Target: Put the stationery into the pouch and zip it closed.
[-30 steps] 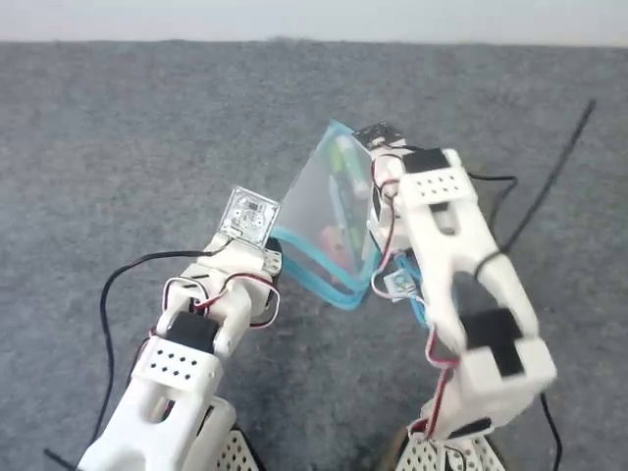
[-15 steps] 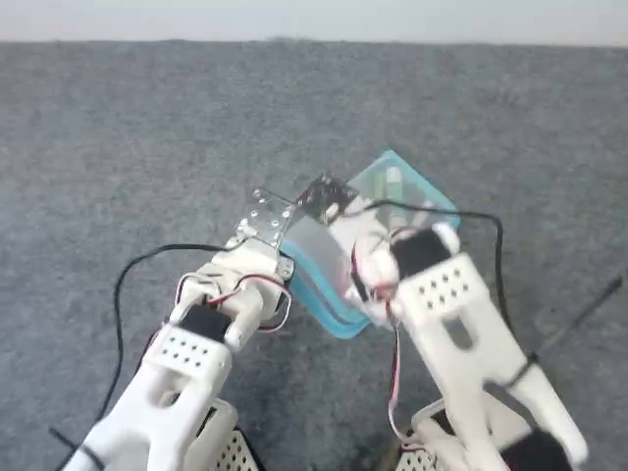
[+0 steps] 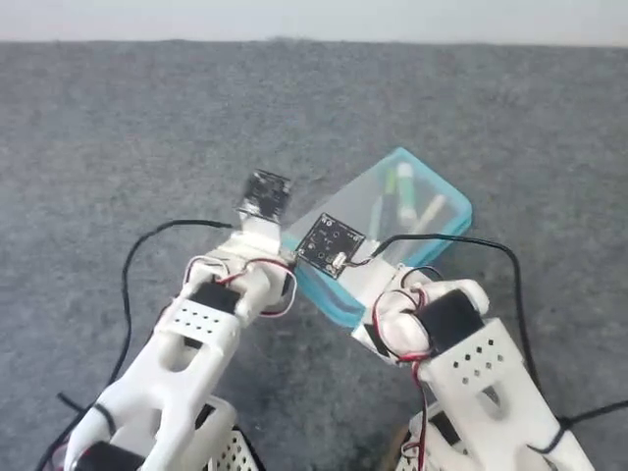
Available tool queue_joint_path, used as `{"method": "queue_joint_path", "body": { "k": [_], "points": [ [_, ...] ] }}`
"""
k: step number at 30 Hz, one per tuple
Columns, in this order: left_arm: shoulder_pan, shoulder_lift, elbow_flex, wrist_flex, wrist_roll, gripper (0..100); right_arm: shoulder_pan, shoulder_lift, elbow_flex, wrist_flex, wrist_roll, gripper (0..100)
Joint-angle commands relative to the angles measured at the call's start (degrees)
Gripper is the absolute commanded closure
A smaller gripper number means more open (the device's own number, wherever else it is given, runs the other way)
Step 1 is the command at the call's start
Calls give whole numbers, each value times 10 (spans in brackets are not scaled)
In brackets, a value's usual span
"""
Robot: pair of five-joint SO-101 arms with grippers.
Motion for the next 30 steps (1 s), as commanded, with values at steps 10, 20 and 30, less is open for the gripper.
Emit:
{"method": "queue_joint_path", "body": {
  "k": [10, 20, 30],
  "points": [
    [-127, 0, -57, -14, 100, 990, 1, -16, -69, 8, 2, 993],
    [-135, 0, -59, -14, 103, 990, -177, -20, -122, 30, 8, 993],
    [-135, 1, -61, -14, 103, 990, -287, -23, -120, 30, 32, 993]
  ]
}}
